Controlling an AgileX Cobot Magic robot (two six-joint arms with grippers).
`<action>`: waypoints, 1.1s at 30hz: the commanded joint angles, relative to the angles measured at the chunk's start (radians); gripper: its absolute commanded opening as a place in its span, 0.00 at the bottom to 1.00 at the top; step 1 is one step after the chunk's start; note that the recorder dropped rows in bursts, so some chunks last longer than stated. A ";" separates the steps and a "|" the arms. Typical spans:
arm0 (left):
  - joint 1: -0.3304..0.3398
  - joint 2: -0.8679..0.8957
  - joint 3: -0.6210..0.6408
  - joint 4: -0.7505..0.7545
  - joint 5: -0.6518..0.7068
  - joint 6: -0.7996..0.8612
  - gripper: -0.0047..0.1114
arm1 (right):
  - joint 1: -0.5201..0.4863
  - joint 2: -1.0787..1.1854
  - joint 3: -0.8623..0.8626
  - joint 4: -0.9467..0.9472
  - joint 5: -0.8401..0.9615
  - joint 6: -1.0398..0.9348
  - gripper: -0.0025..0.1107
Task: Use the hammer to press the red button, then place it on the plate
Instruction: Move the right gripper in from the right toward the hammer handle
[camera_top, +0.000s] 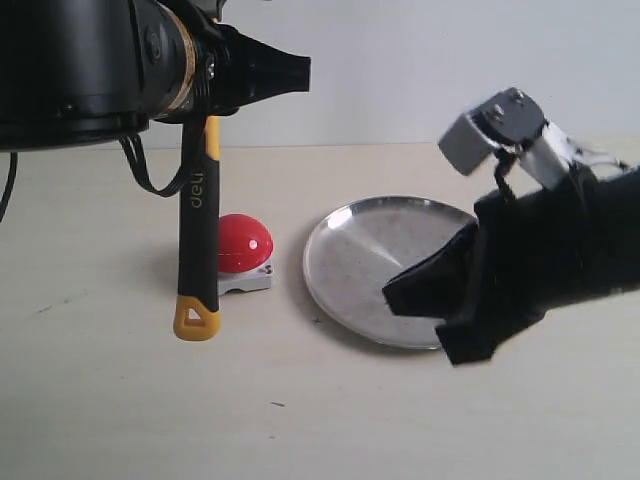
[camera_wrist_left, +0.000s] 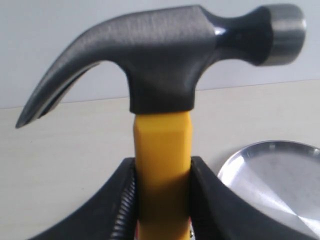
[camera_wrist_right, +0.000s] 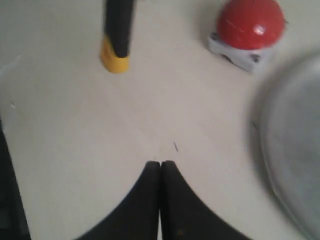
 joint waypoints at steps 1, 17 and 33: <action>-0.002 -0.016 -0.011 0.049 -0.008 -0.003 0.04 | -0.009 -0.018 0.245 0.638 0.038 -0.865 0.02; -0.002 -0.016 -0.011 0.051 -0.011 -0.003 0.04 | -0.029 0.015 0.209 0.638 -0.261 -0.420 0.02; -0.002 -0.016 -0.011 0.051 -0.018 -0.003 0.04 | 0.078 -0.030 0.195 -1.056 -0.634 1.303 0.04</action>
